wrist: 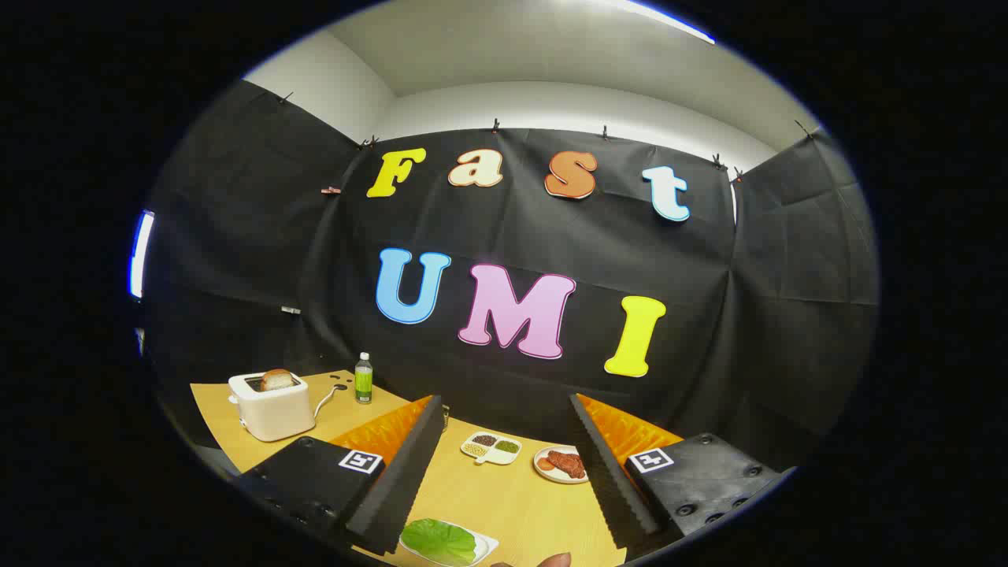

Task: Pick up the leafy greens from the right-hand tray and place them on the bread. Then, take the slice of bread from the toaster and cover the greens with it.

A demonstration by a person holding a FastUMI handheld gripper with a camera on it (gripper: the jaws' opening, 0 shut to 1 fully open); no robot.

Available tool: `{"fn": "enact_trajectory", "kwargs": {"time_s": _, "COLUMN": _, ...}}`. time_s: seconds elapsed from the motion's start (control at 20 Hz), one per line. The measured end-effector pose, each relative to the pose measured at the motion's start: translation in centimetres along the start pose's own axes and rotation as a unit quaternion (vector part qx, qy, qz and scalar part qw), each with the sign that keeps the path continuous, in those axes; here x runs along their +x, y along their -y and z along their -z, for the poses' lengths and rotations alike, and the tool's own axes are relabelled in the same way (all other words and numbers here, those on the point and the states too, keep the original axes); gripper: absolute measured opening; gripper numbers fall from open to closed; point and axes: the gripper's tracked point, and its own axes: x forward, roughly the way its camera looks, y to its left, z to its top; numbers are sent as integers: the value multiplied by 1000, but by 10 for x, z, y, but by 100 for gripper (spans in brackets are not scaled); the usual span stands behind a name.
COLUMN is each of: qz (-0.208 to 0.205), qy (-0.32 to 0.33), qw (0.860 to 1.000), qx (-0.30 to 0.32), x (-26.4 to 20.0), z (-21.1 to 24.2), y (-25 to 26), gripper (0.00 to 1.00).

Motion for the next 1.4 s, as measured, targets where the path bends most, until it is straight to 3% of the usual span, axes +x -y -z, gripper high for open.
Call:
{"fn": "enact_trajectory", "kwargs": {"time_s": 0.95, "qz": 4, "qy": -9, "qw": 1000, "qx": 6, "x": 7, "z": 5, "y": 7, "gripper": 97}}
{"fn": "enact_trajectory", "kwargs": {"time_s": 1.15, "qz": -6, "qy": -15, "qw": 1000, "qx": 1, "x": 8, "z": 10, "y": 2, "gripper": 97}}
{"fn": "enact_trajectory", "kwargs": {"time_s": 1.4, "qz": -50, "qy": -51, "qw": 997, "qx": 4, "x": 13, "z": 32, "y": -5, "gripper": 97}}
